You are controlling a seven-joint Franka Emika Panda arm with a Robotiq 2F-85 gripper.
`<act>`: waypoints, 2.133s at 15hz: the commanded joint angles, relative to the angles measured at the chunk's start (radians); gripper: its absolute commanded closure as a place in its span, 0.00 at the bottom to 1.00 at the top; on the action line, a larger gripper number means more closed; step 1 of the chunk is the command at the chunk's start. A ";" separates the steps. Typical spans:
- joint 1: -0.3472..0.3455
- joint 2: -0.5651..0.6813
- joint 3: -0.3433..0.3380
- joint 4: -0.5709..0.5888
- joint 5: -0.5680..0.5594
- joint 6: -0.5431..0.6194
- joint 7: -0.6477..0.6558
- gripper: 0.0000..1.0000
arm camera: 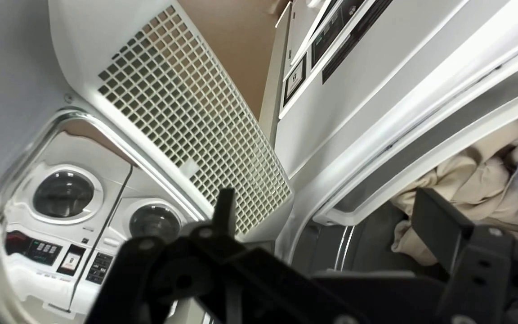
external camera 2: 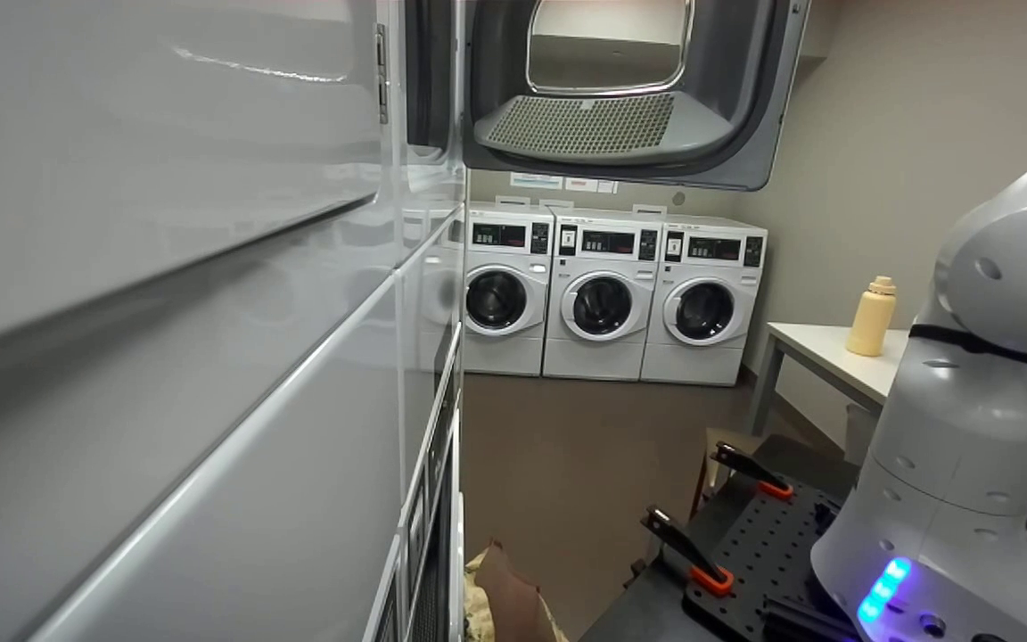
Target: Remove the cloth from the washing machine and close it
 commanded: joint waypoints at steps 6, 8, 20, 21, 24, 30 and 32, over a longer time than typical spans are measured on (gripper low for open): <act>-0.047 -0.252 -0.009 -0.002 -0.125 -0.166 -0.109 0.00; -0.057 -0.287 -0.044 -0.022 -0.144 -0.173 -0.140 0.00; -0.102 -0.300 -0.300 0.048 -0.071 -0.193 -0.269 0.00; -0.104 -0.298 -0.321 0.052 -0.058 -0.189 -0.274 0.00; -0.086 -0.304 -0.381 0.051 0.003 -0.170 -0.309 0.00; -0.056 -0.310 -0.486 -0.009 0.162 -0.072 -0.409 0.00; -0.029 -0.313 -0.507 -0.042 0.247 -0.035 -0.452 0.00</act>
